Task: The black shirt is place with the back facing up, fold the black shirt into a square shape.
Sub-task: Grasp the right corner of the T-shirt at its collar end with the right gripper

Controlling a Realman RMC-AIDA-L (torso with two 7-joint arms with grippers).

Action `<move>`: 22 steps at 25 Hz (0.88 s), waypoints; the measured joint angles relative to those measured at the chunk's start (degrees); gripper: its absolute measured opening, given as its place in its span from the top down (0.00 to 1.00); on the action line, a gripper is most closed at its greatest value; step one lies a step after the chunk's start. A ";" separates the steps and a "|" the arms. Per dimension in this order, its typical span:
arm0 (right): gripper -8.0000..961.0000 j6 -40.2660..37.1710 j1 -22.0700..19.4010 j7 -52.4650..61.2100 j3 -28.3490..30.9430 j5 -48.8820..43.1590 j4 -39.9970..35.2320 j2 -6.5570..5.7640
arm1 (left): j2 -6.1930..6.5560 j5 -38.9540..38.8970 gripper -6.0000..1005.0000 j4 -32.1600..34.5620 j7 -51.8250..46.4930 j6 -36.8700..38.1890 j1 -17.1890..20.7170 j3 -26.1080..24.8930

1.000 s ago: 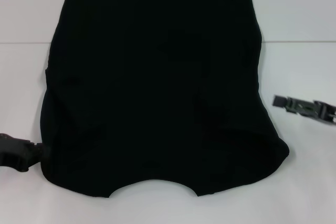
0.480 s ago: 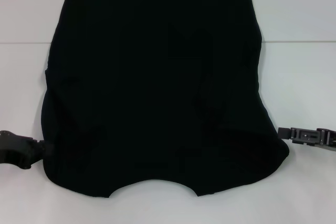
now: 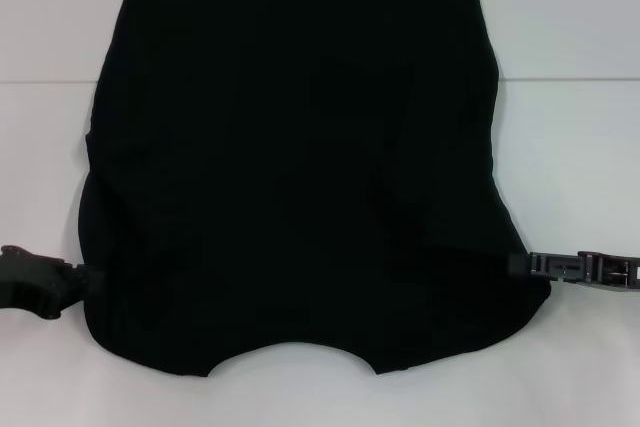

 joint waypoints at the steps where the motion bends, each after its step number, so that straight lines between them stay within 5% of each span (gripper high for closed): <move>1: 0.14 0.01 0.03 0.01 0.00 -0.01 0.01 0.06 | 0.00 0.00 0.93 0.00 -0.02 -0.04 -0.01 0.00; 6: 0.15 0.30 0.07 0.07 0.01 -0.08 0.03 0.43 | 0.09 0.00 0.93 -0.05 -0.05 -0.24 -0.11 0.00; 9: 0.38 1.46 0.05 0.07 0.01 -0.24 0.02 0.72 | 0.09 0.00 0.93 -0.05 -0.06 -0.29 -0.11 0.00; 22: 0.69 3.02 -0.30 -0.28 0.43 -2.71 -0.48 1.28 | 0.03 0.00 0.93 0.13 -0.54 -0.04 -0.16 -0.02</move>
